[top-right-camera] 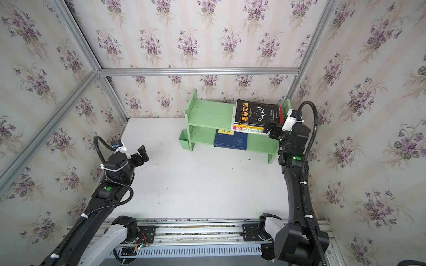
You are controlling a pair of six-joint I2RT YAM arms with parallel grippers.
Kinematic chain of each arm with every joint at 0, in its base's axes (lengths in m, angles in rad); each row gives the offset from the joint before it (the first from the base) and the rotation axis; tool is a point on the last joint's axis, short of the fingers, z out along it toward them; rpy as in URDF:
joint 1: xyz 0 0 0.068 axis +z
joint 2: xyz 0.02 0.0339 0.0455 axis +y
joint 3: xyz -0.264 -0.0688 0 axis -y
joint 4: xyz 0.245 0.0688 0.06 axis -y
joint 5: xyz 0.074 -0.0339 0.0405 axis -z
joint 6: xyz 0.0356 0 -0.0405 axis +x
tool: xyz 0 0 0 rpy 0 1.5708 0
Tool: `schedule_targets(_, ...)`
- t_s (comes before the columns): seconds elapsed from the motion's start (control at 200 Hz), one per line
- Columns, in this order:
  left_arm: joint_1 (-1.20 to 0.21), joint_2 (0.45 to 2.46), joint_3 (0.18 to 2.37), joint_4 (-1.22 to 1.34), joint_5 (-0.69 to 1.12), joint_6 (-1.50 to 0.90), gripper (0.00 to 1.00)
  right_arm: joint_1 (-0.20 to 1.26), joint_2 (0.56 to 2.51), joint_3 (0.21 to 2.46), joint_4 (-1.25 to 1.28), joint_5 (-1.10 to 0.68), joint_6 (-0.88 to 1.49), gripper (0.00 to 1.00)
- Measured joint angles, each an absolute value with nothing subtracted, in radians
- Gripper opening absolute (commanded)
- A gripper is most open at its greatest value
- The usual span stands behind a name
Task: Stacking books/files
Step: Move the bookshelf to the top-right of the table.
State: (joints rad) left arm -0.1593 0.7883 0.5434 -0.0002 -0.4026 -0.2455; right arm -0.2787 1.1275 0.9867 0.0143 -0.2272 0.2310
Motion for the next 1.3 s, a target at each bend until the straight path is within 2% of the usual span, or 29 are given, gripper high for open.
schedule_targets(0.115,-0.159,0.833,0.451,0.142,-0.453,-0.166,1.0,-0.277,1.136,0.973,0.054,-0.209,0.228,1.0)
schedule_targets(0.395,-0.157,0.915,0.442,0.329,-0.48,-0.107,1.0,-0.278,1.2,1.068,-0.03,-0.202,0.234,1.0)
schedule_targets(0.62,-0.156,0.921,0.415,0.373,-0.48,-0.125,1.0,-0.273,1.259,1.181,-0.138,-0.226,0.239,1.0)
schedule_targets(1.034,-0.139,0.908,0.405,0.394,-0.478,-0.152,1.0,-0.27,1.236,1.27,-0.308,-0.271,0.301,1.0)
schedule_targets(1.299,-0.134,0.916,0.411,0.406,-0.456,-0.16,1.0,-0.27,1.268,1.401,-0.418,-0.292,0.317,1.0)
